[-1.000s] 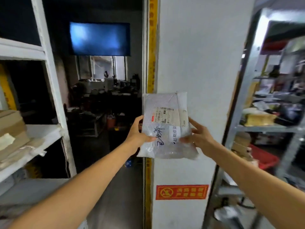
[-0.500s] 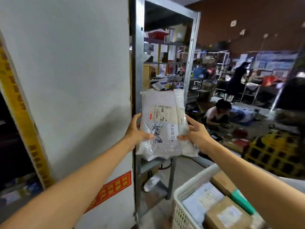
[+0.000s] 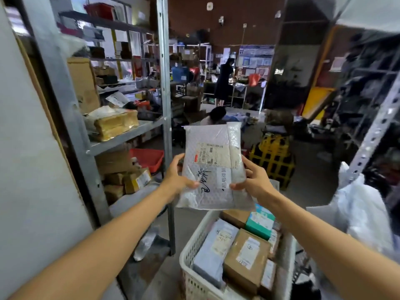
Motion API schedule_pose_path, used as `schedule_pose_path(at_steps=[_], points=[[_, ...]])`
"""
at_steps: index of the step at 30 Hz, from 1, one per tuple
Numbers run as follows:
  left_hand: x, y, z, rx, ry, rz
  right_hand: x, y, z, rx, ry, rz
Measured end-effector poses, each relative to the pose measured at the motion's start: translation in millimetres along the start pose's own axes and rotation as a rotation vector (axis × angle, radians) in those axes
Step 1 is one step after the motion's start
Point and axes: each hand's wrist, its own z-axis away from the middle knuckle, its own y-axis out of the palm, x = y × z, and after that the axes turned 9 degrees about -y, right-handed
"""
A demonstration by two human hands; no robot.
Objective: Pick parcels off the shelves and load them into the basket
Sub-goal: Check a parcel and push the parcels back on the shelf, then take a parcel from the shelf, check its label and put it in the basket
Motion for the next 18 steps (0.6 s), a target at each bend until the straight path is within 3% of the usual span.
schedule_pose_path(at_steps=[11, 18], points=[[-11, 50, -154, 0.355, 0.080, -0.081, -27, -30, -61, -0.319, 0.046, 0.108], [33, 90, -210, 0.505, 0.001, -0.135, -93, -44, -76, -0.383, 0.164, 0.124]])
